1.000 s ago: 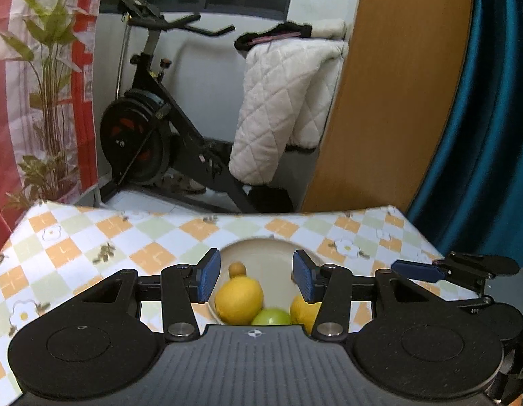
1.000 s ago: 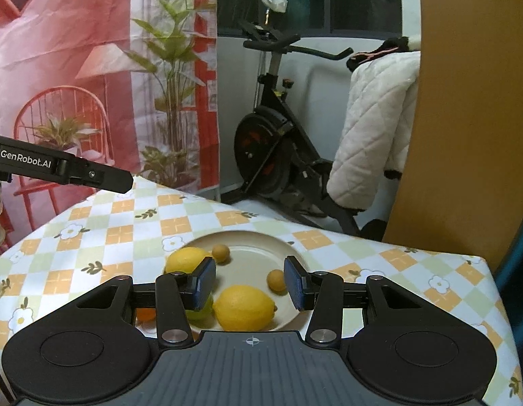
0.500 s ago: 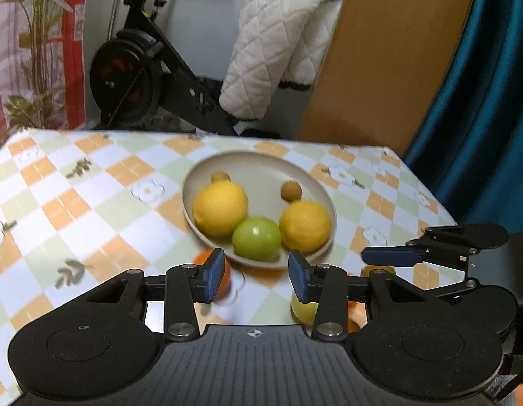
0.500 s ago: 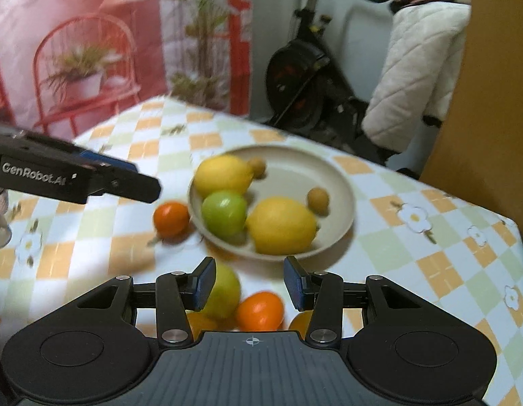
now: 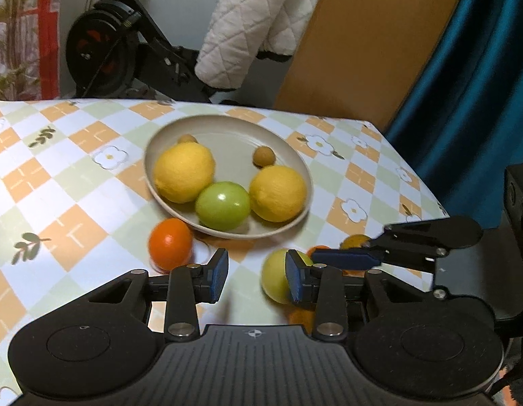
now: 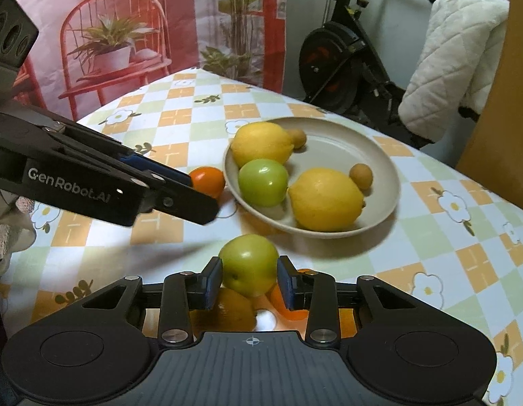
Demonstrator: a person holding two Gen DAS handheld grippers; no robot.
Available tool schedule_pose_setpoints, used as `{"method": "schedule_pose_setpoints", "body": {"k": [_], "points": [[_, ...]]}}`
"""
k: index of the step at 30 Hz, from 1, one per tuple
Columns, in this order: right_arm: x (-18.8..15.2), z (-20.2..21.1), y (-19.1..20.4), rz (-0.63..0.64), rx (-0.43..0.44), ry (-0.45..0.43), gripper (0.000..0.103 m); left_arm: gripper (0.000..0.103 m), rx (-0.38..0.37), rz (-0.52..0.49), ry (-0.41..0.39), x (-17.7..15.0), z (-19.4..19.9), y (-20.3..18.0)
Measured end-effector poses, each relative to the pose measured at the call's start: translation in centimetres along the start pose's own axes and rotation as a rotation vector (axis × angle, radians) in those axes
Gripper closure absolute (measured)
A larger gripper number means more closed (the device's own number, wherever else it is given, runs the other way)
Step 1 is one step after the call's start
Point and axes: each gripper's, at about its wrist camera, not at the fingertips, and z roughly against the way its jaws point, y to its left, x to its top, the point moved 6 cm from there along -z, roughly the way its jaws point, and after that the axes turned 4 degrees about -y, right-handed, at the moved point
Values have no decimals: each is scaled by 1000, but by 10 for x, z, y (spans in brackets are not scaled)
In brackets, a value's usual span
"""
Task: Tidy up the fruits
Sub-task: 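Move both tools to the second green apple and close on it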
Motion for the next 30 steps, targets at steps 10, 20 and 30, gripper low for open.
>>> {"method": "schedule_pose_setpoints", "body": {"k": [10,20,30], "points": [[0,-11,-1,-27,33,-2,65,64,-69,49,59,-7,-23,-5],[3,-22,-1,-55,35,-1,61,57,-72,79,75,-7,-36,1],[5,-24,4,-55,18,-10,61,55,-65,89,91,-8,-40,2]]}}
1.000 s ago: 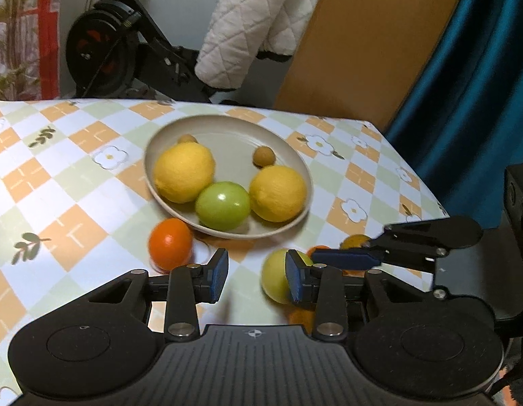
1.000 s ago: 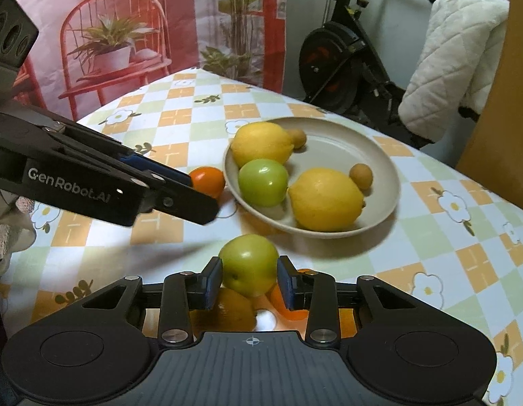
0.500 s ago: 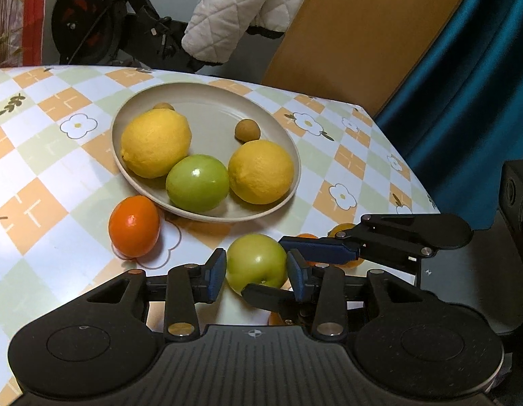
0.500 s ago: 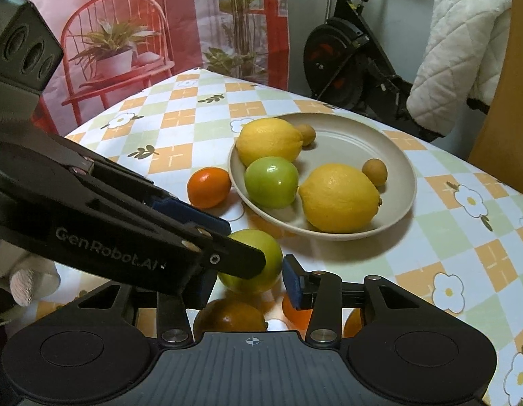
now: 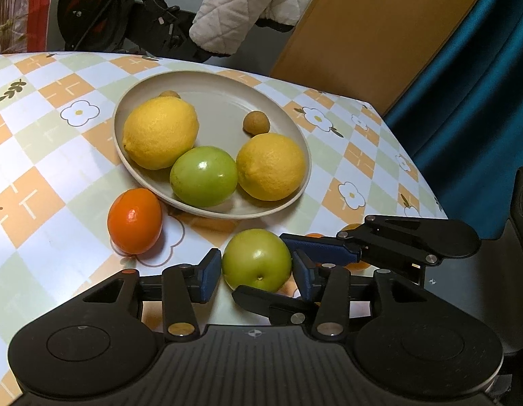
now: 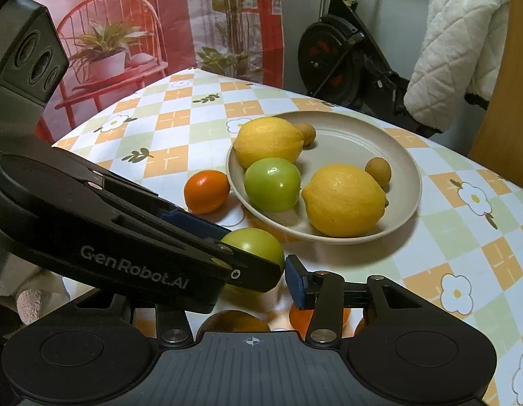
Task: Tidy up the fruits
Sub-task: 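Move both tools to the second green apple and close on it, then carry the second green apple onto the plate and open both tools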
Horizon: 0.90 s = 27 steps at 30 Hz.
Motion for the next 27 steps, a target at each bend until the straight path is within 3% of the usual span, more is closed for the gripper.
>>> {"method": "schedule_pose_setpoints", "body": {"k": [8,20,27], "points": [[15,20,0,10,-11,-68,61,55,-4,-32,-60,15,20,-9],[63,55,-2,62,-46,-188,61,55,10,-98,-182,56,60,-30],[88,62,-11,99,-72,-225,61,55,16,-130,-217,80,63,-38]]}}
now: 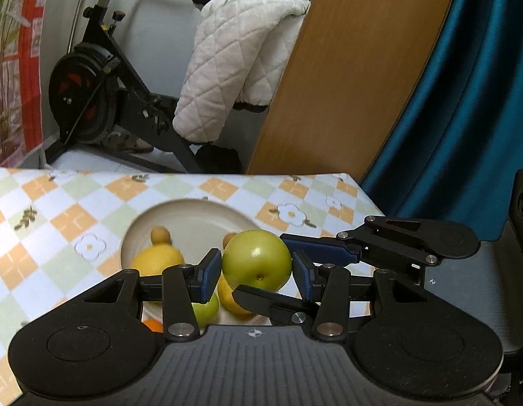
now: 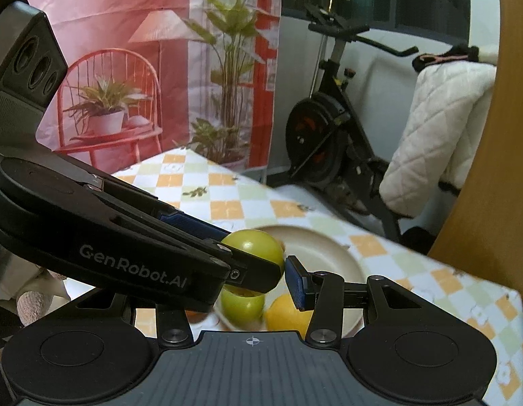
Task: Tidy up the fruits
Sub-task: 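Carry the second green apple onto the plate and open both tools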
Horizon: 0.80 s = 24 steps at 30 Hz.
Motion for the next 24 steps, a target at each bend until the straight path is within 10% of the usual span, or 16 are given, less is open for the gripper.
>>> {"method": "schedule_pose_setpoints", "body": {"k": [24], "points": [[-30,-107,-64,-97,32,116,61,55,46,22,172,4,-111,40]]}}
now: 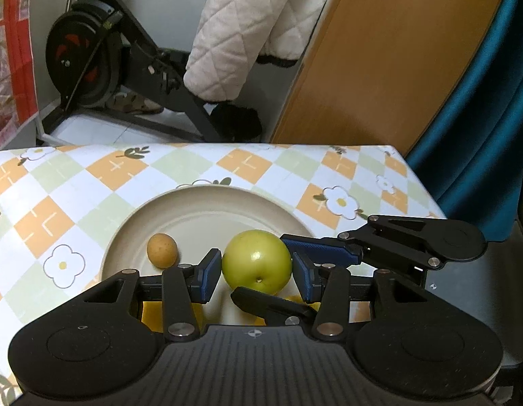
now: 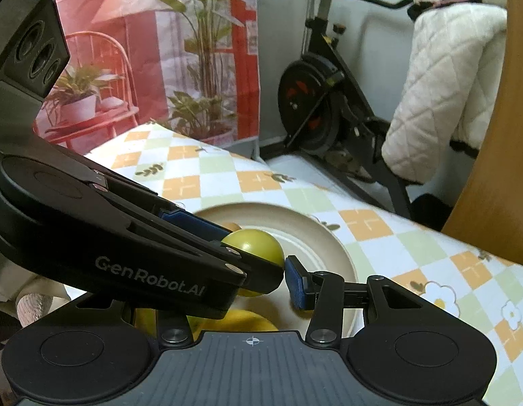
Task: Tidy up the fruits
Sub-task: 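Carry the second green apple onto the plate and open both tools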
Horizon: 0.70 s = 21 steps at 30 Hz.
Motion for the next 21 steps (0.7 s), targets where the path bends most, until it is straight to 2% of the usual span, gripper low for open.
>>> {"method": "schedule_pose_setpoints", "body": {"k": [11,16,21], "points": [[-4,-23,-7,-22,10,25,62,55,43,-16,10,0,-11,8],[0,-14,-9,-28,-10,6,62,55,52,-26,-18,5,-1,7],[3,11,-13,-49,-28,-31,61,55,58,-32,-70,9,26,4]]}}
